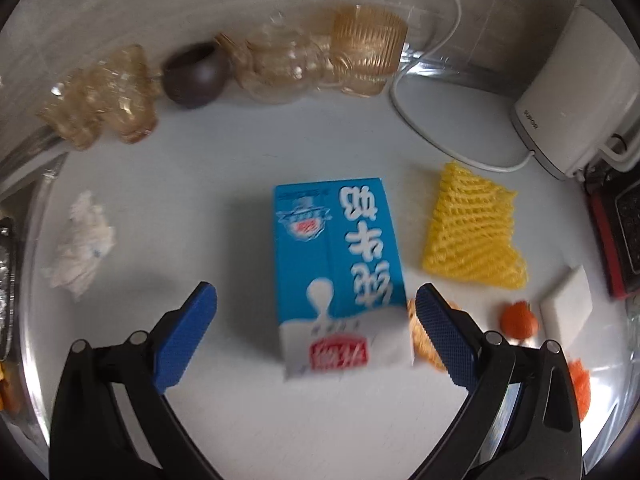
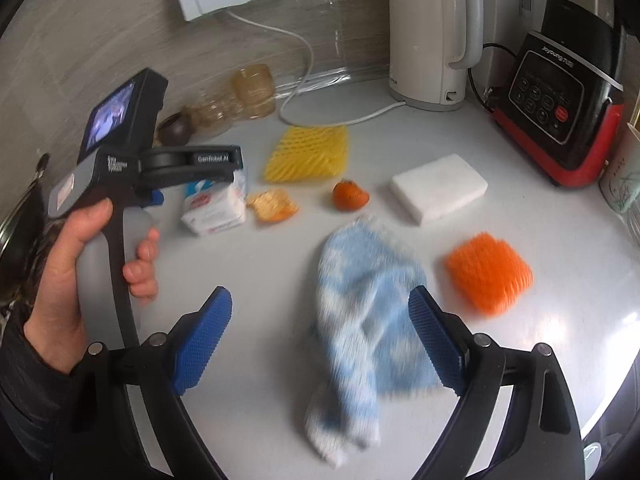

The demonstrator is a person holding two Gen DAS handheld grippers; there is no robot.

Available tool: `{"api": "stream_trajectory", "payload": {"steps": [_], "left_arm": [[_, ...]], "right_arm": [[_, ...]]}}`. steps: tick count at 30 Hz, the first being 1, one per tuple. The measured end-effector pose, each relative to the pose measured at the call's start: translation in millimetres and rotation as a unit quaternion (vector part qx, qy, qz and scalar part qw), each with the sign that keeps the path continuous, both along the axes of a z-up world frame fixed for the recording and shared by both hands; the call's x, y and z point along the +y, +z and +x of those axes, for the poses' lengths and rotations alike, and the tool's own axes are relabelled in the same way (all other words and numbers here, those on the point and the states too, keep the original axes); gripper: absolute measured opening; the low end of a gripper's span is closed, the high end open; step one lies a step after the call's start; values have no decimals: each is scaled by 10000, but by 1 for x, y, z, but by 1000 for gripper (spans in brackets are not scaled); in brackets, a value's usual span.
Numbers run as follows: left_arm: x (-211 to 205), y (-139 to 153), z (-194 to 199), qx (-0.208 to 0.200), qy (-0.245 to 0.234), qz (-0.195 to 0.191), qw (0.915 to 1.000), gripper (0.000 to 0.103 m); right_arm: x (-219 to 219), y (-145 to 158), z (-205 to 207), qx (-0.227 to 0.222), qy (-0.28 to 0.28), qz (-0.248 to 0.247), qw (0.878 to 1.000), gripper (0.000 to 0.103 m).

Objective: Collect trash
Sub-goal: 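Move the left tool to the blue milk carton and grasp it, then grasp the crumpled white tissue with the right tool while the left tool holds the carton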

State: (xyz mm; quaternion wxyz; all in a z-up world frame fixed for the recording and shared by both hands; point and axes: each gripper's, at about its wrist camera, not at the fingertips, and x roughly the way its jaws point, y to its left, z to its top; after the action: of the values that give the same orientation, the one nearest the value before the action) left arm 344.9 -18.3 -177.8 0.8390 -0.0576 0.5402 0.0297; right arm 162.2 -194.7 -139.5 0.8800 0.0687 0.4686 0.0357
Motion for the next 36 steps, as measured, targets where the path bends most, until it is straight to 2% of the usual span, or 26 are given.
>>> {"api": "stream_trajectory", "payload": {"steps": [4,6,8,9,16,21,23,25,27,31,36], "left_arm": [[-7,-9,13,119,-4,12,9999,95],[-10,-12,16,174,-6,27,9998,91],[-12,-15,19,284,-47,18,9996,71],[-11,-18,21,350,-73,7,9994,66],[-2,-17,16,314,-269,-9,9991,64],[37,3,-12,90,-382,-111,9992,64],[62,14,-33,-61,-389,-26,9992,64],[93,22,-60,-198,-282,248,9991,64],[123,22,-78,-134,-121,396,9991,64],[176,10,-97,239,282,353,9987,64],[220,3,-117,319,452,280,9981,64]], "right_arm": [[-5,-4,27,7,-124,37,9999,90],[-5,-5,37,-5,-151,20,9999,90],[-5,-6,47,-7,-160,-45,9999,90],[-5,-7,51,-10,-168,-86,9998,90],[14,-10,91,-24,30,-256,9997,90],[44,-11,117,-2,299,-218,9993,90],[70,-11,125,-20,626,-110,9980,90],[95,-14,130,-13,922,-61,9957,90],[129,-21,135,55,1285,45,9917,89],[186,-34,141,150,1753,205,9842,89],[261,-45,146,262,2367,202,9710,86]]}}
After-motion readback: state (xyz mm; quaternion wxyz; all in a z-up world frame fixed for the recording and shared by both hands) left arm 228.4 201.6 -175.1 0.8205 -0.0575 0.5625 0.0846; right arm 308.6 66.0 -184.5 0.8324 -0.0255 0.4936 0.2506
